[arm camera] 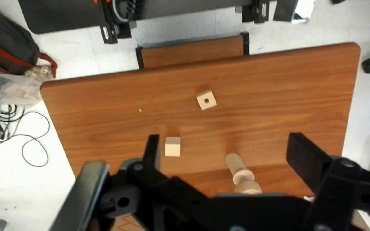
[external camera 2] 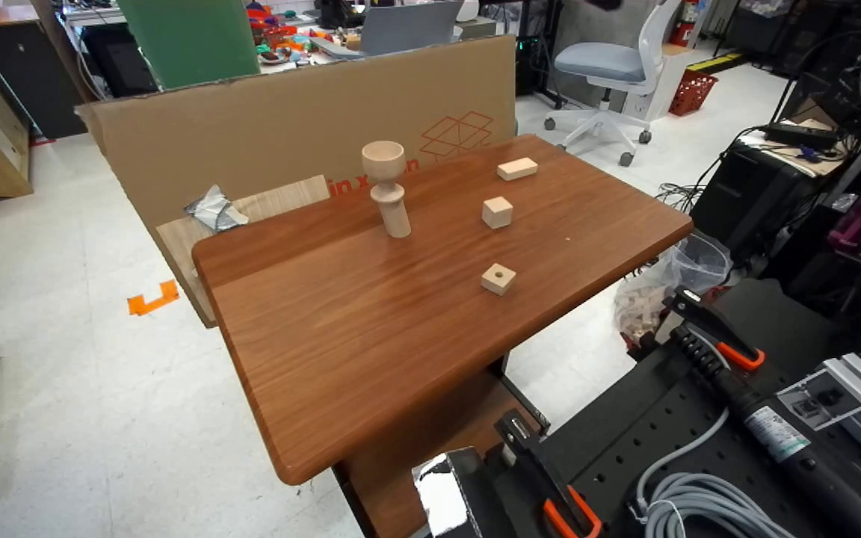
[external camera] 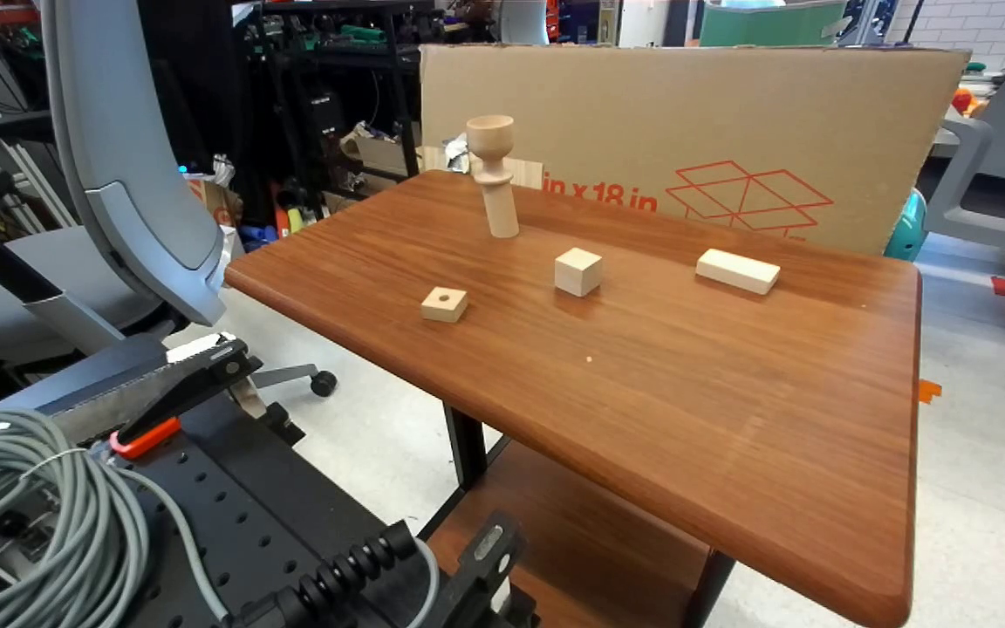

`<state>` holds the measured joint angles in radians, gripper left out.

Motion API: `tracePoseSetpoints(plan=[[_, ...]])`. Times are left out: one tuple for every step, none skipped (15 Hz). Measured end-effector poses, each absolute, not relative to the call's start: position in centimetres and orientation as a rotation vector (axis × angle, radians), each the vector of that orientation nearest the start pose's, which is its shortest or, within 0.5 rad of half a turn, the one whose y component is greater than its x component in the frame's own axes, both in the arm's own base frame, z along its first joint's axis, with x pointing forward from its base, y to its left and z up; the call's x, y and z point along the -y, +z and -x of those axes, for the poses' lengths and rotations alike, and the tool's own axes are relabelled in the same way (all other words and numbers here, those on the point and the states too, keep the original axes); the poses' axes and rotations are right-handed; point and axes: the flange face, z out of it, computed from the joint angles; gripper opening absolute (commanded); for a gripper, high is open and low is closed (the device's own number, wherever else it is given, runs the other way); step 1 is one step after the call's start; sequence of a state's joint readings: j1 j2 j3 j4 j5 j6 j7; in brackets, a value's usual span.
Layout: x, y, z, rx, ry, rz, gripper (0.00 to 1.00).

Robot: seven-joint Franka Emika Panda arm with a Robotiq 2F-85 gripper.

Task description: Move the wooden cup from the cylinder to the square block

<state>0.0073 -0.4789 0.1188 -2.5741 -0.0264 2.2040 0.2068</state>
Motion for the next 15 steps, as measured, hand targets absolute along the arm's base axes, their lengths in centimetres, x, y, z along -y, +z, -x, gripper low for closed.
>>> tracePoseSetpoints(plan=[[-5.2, 43.1, -41.4, -0.118, -0.212, 3.182, 1.00], [-5.5, 42.9, -43.0, -0.112, -0.225, 3.173, 1.00], [-5.7, 42.5, -44.6, -0.108, -0.228, 3.166, 1.00], [-5.9, 42.1, -46.2, -0.102, -0.226, 3.160, 1.00], [-6.2, 41.6, -47.7, -0.092, -0.216, 3.162, 1.00], [-6.4, 41.2, -49.2, -0.075, -0.206, 3.169, 1.00], [-6.8, 40.7, -50.5, -0.052, -0.199, 3.178, 1.00], [-7.2, 40.2, -51.8, -0.025, -0.194, 3.188, 1.00], [-7.7, 39.7, -52.9, 0.003, -0.189, 3.196, 1.00], [-8.2, 39.2, -54.0, 0.031, -0.185, 3.205, 1.00], [-8.7, 38.7, -55.0, 0.059, -0.183, 3.215, 1.00], [-9.2, 38.1, -56.0, 0.078, -0.175, 3.219, 1.00], [-9.6, 37.5, -57.0, 0.085, -0.167, 3.218, 1.00], [-9.9, 37.0, -57.9, 0.088, -0.161, 3.215, 1.00], [-10.2, 36.5, -58.7, 0.089, -0.154, 3.213, 1.00]])
